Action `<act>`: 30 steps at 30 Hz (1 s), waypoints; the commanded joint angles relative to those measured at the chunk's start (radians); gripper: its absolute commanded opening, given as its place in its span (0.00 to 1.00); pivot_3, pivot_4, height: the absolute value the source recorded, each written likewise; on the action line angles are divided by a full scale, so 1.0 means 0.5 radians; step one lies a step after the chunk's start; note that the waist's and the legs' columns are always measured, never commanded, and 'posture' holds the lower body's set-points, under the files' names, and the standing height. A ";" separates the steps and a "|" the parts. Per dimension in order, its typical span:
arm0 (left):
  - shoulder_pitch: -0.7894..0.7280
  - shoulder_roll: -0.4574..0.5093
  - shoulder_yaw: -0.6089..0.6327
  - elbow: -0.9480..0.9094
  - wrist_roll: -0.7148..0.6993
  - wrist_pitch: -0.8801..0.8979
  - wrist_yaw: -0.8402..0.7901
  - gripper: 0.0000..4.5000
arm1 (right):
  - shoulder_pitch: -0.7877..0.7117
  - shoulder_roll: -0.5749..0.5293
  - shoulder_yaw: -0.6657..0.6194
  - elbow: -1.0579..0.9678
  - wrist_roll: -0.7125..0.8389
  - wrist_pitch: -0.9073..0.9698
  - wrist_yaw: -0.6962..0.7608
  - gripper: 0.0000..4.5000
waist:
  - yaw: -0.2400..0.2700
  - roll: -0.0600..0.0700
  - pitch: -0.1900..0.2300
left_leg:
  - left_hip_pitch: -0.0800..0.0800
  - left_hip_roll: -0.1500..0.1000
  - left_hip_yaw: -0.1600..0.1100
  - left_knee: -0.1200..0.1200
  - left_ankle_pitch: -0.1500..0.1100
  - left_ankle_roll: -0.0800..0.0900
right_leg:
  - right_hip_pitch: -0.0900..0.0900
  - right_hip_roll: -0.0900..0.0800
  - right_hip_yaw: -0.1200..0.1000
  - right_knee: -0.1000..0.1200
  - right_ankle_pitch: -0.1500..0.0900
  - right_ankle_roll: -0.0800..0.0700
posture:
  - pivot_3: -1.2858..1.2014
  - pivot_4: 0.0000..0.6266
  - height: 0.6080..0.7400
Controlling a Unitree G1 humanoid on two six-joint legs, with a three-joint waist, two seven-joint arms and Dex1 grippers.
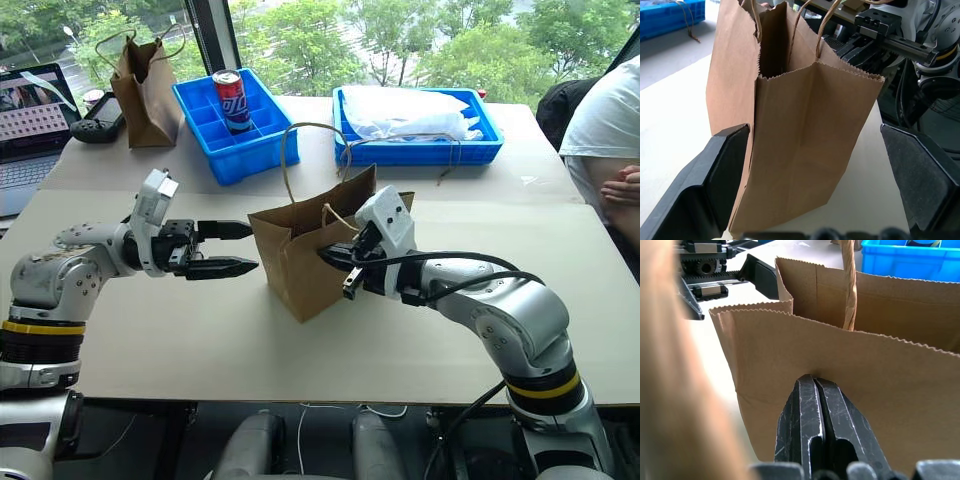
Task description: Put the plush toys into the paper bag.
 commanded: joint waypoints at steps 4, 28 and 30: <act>-0.040 -0.104 -0.036 -0.151 -0.057 0.045 0.099 1.00 | 0.005 0.141 -0.001 0.015 -0.142 -0.048 -0.092 0.01 | 0.000 0.000 0.000 | 0.000 0.000 0.000 0.000 0.000 0.000 | 0.000 0.000 0.000 0.000 0.000 0.000 | 0.52 0.24 0.81; -0.074 -0.296 -0.169 -0.164 -0.011 0.128 0.394 0.32 | -0.024 0.360 -0.024 0.131 -0.428 -0.044 -0.090 0.00 | -0.005 0.000 0.000 | 0.002 0.000 0.000 0.000 0.000 0.000 | 0.000 0.000 0.000 0.002 0.000 0.000 | 0.52 0.24 0.81; -0.097 -0.306 -0.184 -0.115 0.019 0.098 0.396 0.17 | -0.021 0.359 -0.034 0.123 -0.434 -0.036 -0.095 0.00 | -0.004 0.000 0.000 | 0.002 0.000 0.000 0.000 0.000 0.000 | 0.001 0.000 0.000 0.002 0.000 0.000 | 0.52 0.24 0.81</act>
